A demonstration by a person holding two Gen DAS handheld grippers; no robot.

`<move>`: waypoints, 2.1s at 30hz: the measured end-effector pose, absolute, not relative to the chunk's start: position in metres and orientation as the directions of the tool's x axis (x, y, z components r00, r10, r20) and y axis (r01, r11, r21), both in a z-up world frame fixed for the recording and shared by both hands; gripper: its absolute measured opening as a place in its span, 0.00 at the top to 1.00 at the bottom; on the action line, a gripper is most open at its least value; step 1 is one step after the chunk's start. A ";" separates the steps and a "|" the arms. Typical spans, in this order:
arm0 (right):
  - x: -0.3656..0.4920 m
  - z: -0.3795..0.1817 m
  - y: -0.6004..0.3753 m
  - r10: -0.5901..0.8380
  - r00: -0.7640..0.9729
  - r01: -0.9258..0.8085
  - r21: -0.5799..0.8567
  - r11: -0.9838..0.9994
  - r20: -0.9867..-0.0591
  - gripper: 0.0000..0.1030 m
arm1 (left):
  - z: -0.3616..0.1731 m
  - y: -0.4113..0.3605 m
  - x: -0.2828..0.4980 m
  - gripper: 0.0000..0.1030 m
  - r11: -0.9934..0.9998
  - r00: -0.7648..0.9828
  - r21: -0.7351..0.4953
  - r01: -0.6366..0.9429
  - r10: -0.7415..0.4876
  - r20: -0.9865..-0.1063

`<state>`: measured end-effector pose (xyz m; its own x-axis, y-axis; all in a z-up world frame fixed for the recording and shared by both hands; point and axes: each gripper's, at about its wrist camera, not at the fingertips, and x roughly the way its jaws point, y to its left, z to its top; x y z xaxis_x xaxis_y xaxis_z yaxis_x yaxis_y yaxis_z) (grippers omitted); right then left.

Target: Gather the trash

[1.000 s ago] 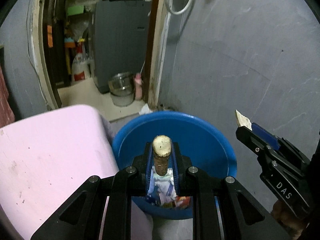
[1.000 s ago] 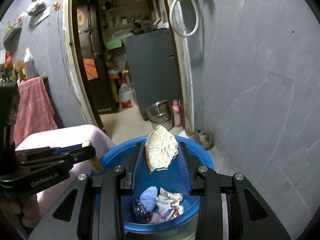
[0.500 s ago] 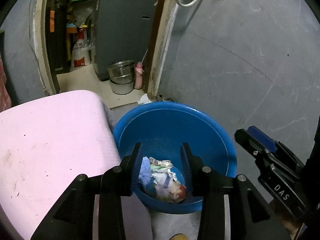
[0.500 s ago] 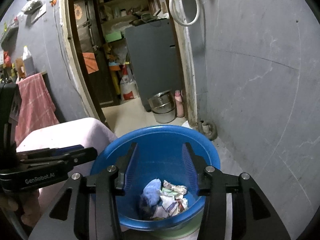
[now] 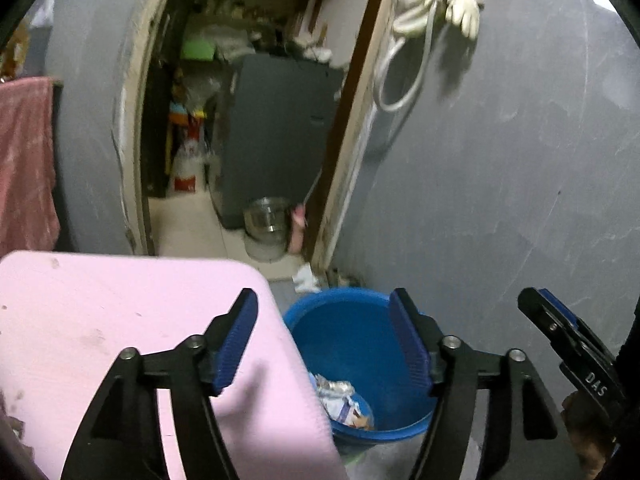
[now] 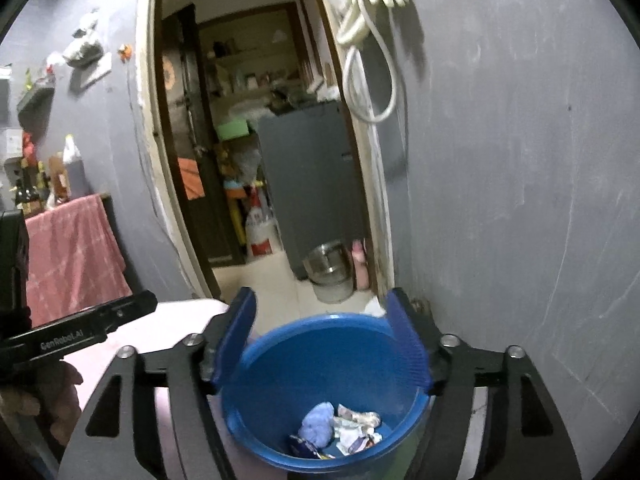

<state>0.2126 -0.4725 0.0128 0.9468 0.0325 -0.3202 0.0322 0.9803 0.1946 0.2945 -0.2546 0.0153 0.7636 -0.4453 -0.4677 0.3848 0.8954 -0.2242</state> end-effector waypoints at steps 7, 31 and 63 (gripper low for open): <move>0.181 0.038 -0.446 0.042 0.960 0.010 0.183 0.983 -0.277 0.23 | 0.048 -0.220 0.260 0.20 0.899 0.817 -0.207 0.385 -0.436 -0.378; 0.071 0.079 -0.373 0.038 0.979 0.001 0.193 0.981 -0.199 0.00 | 0.077 -0.124 0.136 0.03 0.930 0.883 -0.152 0.336 -0.367 -0.293; -0.016 0.041 -0.306 -0.029 0.961 0.053 0.080 0.995 -0.275 0.00 | 0.022 -0.078 0.032 0.03 0.953 0.910 -0.058 0.296 -0.300 -0.286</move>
